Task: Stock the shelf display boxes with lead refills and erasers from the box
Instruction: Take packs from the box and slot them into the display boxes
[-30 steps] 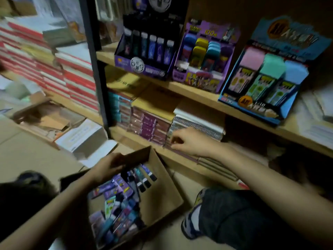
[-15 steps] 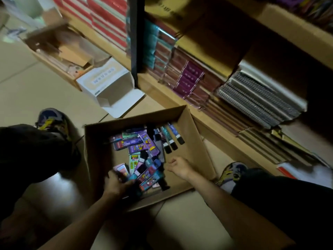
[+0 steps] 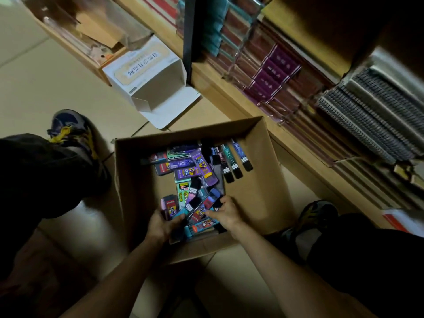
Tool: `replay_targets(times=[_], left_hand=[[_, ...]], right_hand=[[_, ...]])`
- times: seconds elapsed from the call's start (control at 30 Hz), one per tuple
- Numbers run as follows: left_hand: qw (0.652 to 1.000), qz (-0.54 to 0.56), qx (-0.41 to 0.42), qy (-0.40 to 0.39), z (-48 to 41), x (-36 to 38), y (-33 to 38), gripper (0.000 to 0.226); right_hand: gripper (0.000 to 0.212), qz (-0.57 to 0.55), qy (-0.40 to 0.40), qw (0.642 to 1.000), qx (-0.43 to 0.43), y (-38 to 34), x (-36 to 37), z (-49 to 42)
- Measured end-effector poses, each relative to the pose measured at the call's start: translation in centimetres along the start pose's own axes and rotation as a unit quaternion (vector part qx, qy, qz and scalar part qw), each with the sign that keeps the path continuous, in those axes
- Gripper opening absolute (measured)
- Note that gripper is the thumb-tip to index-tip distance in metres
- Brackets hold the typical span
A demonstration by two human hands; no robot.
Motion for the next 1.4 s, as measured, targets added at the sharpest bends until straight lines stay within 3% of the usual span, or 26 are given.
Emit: replay_targets(times=[0.2,0.4,0.53,0.73,0.87,1.03,1.17,1.3,1.4], left_hand=[[0.999,0.045,0.005,-0.013,0.1,0.6,-0.5,0.029],[0.999,0.019,0.015,-0.046,0.0,1.2,0.2,0.024],[0.998,0.013,0.016,-0.054,-0.4,1.2,-0.2,0.031],[0.998,0.033,0.01,-0.061,-1.2,0.8,-0.8,0.034],[0.997,0.051,0.022,-0.06,-1.8,0.6,-0.7,0.025],[0.996,0.066,0.023,-0.047,-2.5,-0.3,-0.1,0.027],[0.997,0.057,0.026,-0.048,-2.4,-0.3,0.3,0.028],[0.997,0.057,0.03,-0.05,-2.3,-0.6,0.5,0.03],[0.996,0.052,0.035,-0.059,-2.3,-0.4,1.0,0.031]], right_hand=[[0.044,-0.119,0.014,0.993,-0.018,-0.9,0.4,0.6],[0.023,-0.185,-0.051,0.981,-0.004,-1.1,0.8,1.5],[0.042,-0.171,-0.085,0.982,0.008,-0.8,1.2,2.0],[0.014,-0.166,-0.069,0.984,-0.017,-1.5,1.0,2.2],[0.004,-0.158,-0.142,0.977,-0.028,-2.1,1.1,2.5],[0.031,-0.052,-0.271,0.961,0.013,-1.5,0.2,2.8],[0.062,0.072,-0.325,0.943,-0.015,-0.6,0.7,3.2],[0.021,0.044,-0.261,0.963,-0.044,-1.5,0.9,2.7],[0.022,-0.032,-0.209,0.975,-0.062,-2.4,0.5,2.3]])
Point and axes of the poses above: each hand's wrist, its own z-axis away from the middle knuckle, its own x-axis out of the palm, y = z × x, the point moved 7 cm from there along -z, towards the middle knuckle, and after that the axes turned 12 degrees about x, right-handed, at the moved point
